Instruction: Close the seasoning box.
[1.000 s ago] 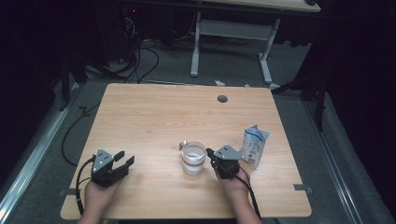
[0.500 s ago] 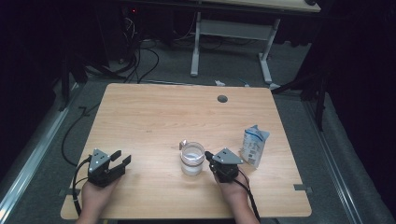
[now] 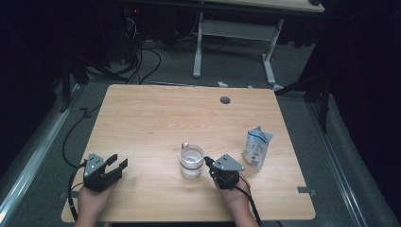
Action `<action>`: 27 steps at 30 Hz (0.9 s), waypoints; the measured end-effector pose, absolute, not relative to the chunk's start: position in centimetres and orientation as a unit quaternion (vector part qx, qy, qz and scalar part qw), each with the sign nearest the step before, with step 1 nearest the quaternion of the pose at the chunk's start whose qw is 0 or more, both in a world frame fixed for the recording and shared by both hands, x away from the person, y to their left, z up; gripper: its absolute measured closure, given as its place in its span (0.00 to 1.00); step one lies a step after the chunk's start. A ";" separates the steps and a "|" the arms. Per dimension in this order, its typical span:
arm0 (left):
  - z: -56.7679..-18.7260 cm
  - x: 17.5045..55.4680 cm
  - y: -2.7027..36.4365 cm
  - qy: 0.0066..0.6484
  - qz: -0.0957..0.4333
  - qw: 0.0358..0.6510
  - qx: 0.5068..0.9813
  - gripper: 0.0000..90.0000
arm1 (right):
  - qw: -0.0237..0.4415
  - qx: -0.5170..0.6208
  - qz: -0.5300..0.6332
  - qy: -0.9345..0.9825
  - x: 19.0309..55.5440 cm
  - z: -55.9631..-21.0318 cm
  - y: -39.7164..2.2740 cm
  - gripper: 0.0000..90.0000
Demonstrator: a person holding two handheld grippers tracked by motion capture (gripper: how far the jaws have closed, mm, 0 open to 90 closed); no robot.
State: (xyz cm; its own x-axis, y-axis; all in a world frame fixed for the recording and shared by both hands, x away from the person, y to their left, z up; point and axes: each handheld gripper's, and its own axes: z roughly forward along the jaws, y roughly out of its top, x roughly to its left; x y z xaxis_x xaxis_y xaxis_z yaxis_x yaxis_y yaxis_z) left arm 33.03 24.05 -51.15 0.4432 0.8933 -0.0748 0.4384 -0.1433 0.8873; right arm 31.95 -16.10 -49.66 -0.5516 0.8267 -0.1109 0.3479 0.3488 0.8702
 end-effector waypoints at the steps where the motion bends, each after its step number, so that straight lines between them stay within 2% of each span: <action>1: -51.2 33.0 24.2 0.467 0.248 0.460 0.713 0.57 | 0.282 0.381 0.424 0.772 31.9 -49.6 -16.1 1.00; 27: -51.4 32.7 24.6 0.471 0.249 0.459 0.711 0.56 | 0.278 0.361 0.428 0.781 30.9 -49.5 -15.3 1.00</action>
